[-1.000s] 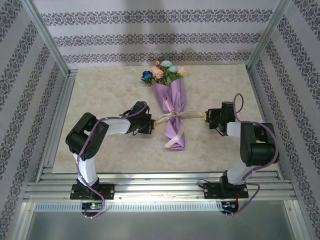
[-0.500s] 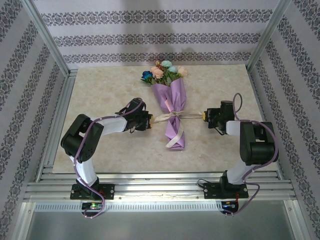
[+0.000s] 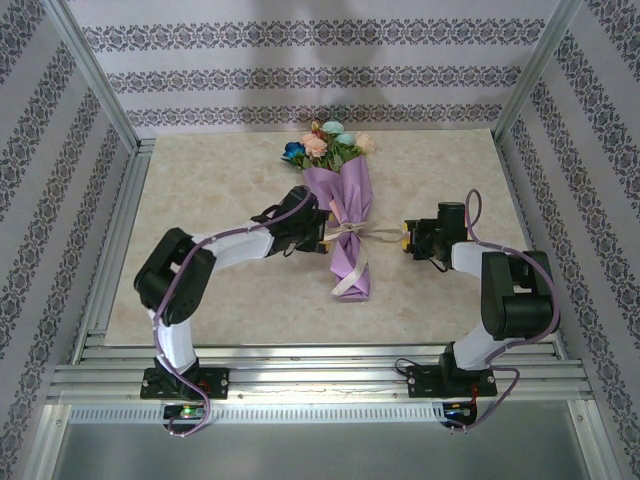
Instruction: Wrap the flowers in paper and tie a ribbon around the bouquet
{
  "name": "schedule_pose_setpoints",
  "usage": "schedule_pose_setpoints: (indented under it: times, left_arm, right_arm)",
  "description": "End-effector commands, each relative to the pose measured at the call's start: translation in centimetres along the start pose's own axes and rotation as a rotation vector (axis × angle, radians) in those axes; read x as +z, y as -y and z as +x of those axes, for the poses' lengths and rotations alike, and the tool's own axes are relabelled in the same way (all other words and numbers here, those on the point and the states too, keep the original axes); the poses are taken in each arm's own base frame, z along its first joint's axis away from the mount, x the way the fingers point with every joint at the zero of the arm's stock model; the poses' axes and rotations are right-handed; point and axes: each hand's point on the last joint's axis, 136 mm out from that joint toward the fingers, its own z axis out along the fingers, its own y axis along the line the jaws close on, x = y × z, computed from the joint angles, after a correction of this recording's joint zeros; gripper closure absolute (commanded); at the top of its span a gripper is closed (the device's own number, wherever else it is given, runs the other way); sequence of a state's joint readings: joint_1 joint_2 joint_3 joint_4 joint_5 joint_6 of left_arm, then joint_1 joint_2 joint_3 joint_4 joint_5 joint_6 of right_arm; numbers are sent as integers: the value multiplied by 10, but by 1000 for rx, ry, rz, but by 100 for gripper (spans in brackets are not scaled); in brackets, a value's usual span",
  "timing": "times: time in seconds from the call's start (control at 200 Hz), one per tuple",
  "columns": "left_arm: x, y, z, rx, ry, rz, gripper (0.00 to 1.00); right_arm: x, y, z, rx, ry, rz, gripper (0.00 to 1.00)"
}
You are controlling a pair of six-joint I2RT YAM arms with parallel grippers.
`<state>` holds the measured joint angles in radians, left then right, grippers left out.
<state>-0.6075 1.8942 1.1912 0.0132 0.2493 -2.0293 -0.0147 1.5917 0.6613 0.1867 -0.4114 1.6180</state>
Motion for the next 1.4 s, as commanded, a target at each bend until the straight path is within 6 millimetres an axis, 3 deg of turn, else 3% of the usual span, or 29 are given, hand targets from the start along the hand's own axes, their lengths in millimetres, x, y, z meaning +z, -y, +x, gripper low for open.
schedule_pose_setpoints:
  times: [0.0, 0.195, 0.37, 0.649, 0.744, 0.909, 0.979, 1.054, 1.394]
  left_arm:
    - [17, -3, -18, -286, 79, 3, 38]
    - [25, -9, -25, -297, 101, -4, 38]
    - [35, -16, -34, -316, 123, 3, 41]
    - [46, -19, -48, -343, 155, 38, 62]
    - [46, -22, -50, -340, 160, 39, 70]
    - [44, -20, -54, -335, 162, 58, 83]
    - [43, -18, -55, -326, 161, 63, 89]
    - [39, -12, -58, -308, 165, 87, 100]
    - [16, 4, -74, -200, 124, 74, 100]
  right_arm:
    - [-12, -13, 15, -48, 2, -19, 51]
    - [7, -26, 62, -37, -77, -46, 44]
    - [34, -31, 81, -20, -107, -32, 43]
    - [64, -26, 68, 50, -61, -25, 47]
    - [70, -27, 67, 64, -62, -27, 58]
    - [79, -25, 69, 76, -62, -20, 65]
    - [82, -24, 67, 82, -59, -22, 82]
    - [78, -25, 65, 77, -45, -26, 100]
    - [42, -29, 26, -15, 89, -21, 100]
